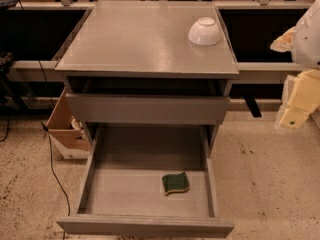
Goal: Pick sponge from middle drawer and place on counter
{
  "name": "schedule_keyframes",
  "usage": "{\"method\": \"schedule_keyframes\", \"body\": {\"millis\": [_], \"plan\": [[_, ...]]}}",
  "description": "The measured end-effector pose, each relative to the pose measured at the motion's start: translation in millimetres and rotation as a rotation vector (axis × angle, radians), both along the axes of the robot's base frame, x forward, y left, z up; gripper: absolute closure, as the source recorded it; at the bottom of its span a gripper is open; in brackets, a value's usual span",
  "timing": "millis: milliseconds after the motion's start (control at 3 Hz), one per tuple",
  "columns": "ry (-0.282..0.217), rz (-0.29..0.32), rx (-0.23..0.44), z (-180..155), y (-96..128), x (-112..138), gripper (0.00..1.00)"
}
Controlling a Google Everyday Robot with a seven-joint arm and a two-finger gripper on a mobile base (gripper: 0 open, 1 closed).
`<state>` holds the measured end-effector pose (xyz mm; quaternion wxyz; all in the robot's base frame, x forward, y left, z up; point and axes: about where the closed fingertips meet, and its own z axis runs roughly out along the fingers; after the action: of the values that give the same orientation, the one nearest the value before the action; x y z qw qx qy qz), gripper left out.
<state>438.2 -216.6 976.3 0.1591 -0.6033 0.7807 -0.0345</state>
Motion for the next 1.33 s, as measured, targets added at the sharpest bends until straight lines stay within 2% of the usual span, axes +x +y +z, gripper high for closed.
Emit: {"method": "schedule_keyframes", "body": {"millis": [333, 667, 1000, 1333], "plan": [[0.0, 0.0, 0.0, 0.0, 0.0, 0.0, 0.0], [0.033, -0.01, 0.05, -15.2, 4.1, -7.0, 0.0], [0.087, -0.016, 0.151, -56.1, 12.7, -16.4, 0.0], [0.125, -0.005, 0.267, -118.3, 25.4, -21.5, 0.0]]}}
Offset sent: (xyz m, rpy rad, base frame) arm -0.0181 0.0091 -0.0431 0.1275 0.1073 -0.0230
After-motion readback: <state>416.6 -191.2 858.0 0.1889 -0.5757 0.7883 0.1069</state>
